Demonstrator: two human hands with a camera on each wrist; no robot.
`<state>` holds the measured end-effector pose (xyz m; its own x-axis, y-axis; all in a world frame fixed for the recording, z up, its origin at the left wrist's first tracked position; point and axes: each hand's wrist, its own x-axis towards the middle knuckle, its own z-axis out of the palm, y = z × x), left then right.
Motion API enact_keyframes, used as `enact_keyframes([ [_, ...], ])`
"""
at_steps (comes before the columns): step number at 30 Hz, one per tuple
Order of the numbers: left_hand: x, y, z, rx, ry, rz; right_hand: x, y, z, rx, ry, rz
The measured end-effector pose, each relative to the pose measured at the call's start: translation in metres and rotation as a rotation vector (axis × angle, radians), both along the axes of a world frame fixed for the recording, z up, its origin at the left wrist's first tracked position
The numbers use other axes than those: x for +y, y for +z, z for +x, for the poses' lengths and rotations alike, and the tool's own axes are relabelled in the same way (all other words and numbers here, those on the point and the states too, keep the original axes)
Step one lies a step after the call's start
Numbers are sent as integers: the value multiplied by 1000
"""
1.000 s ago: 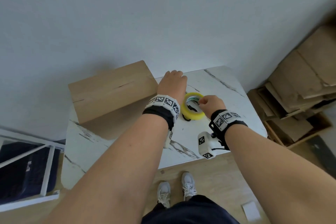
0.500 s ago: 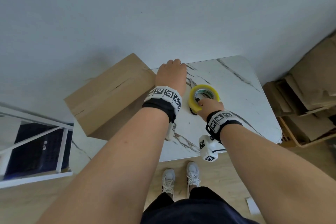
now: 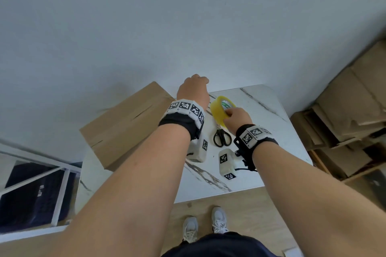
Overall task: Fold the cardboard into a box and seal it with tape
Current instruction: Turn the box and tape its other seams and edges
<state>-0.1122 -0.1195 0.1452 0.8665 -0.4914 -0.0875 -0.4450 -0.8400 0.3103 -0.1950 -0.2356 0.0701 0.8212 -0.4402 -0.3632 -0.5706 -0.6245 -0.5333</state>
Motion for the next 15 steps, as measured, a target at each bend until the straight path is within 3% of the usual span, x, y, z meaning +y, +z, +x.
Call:
enact_keyframes([
  [7,8,25,16,141,74,-180,0,51,5,-274,-187,215],
  [15,15,49,17,323,26,-287,10,89,3,-456,-148,294],
])
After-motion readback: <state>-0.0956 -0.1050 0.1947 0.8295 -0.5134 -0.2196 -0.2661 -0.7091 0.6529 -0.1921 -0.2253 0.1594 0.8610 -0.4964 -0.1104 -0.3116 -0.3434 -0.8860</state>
